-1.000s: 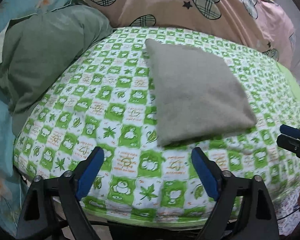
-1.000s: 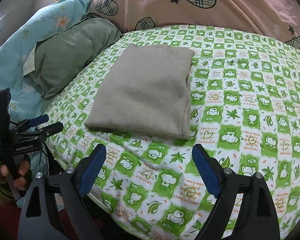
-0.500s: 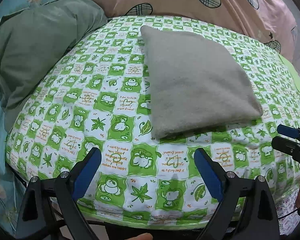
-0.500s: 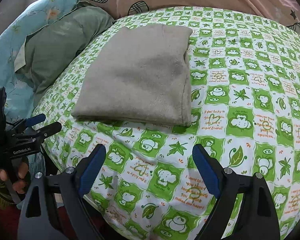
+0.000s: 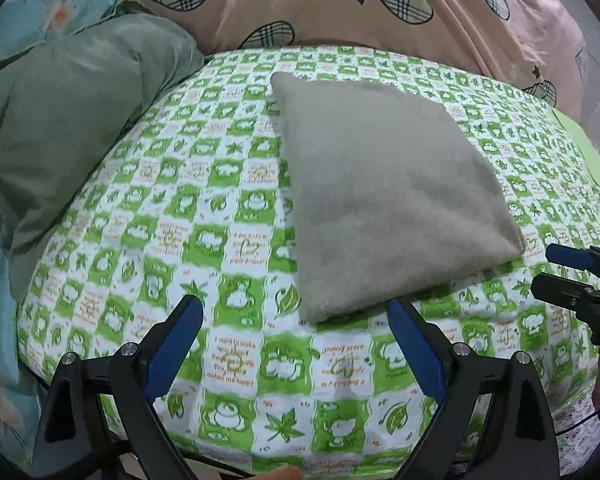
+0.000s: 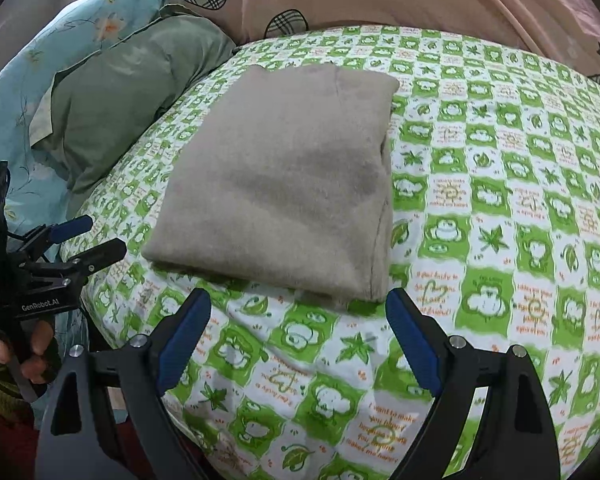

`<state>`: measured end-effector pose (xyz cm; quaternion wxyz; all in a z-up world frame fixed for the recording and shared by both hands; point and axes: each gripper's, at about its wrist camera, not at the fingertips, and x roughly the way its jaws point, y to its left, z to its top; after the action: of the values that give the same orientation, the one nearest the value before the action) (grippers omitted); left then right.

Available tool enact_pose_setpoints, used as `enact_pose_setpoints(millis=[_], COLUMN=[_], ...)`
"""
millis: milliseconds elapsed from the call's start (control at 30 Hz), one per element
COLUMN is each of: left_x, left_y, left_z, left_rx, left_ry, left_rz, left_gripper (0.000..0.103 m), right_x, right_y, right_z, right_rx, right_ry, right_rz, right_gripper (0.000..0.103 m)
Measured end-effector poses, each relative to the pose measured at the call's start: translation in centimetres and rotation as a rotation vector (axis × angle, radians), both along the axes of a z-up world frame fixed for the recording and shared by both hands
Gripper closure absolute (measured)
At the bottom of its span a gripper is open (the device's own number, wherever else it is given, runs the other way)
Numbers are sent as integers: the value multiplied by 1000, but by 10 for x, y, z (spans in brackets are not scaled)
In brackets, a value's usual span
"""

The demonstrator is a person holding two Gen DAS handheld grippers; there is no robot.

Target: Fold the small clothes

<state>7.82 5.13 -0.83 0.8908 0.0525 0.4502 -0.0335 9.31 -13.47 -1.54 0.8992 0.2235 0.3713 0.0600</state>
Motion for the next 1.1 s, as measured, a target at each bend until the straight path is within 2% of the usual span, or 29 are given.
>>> enact_pose_setpoints(millis=[600, 1100], left_x=[15, 1], left_y=[-4, -14], left_z=[9, 8], left_rx=[1, 59], left_ry=[-11, -11], left_rz=[12, 5], left_gripper=[9, 9], right_x=[16, 1], right_y=[-3, 1], right_z=[7, 6], right_rx=[-6, 2], right_ry=[-9, -4], right_rz=[10, 0], right_gripper=[10, 9])
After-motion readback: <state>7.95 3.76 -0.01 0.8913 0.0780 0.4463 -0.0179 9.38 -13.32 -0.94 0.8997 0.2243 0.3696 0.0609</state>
